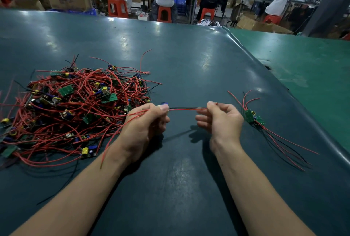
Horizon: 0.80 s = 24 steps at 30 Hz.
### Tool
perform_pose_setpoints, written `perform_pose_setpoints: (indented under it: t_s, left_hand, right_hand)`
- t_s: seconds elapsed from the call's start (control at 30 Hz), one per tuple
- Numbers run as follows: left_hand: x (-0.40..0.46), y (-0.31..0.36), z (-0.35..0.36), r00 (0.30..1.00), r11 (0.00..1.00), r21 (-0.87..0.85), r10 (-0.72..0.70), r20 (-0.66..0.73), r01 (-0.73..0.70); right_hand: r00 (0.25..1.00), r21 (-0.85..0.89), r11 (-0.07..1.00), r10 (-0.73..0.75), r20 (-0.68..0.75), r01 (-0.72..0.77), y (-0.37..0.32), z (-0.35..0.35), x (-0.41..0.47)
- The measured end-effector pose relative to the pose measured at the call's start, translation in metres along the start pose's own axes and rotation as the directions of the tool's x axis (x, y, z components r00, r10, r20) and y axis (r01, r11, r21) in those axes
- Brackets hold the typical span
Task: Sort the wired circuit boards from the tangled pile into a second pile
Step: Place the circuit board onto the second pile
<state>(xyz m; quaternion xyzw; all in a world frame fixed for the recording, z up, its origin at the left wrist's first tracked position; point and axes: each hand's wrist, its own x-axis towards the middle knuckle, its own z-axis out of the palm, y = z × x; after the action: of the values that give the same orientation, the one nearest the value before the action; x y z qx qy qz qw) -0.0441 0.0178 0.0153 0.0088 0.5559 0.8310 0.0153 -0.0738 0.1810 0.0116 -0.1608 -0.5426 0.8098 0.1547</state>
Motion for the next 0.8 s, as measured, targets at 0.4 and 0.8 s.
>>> perform_pose_setpoints:
  t_s: [0.4,0.8]
  left_hand:
    - [-0.003,0.006,0.002,0.997,0.99,-0.113,0.082,-0.008,-0.083]
    - [-0.007,0.006,0.005,0.949,0.973,0.02,-0.23,0.215,0.231]
  right_hand:
    - [0.878,-0.217,0.944,-0.123,0.463,0.247,-0.005,0.005,-0.025]
    - [0.771,-0.136,0.97,0.244,0.588,-0.204,-0.01,0.002,-0.018]
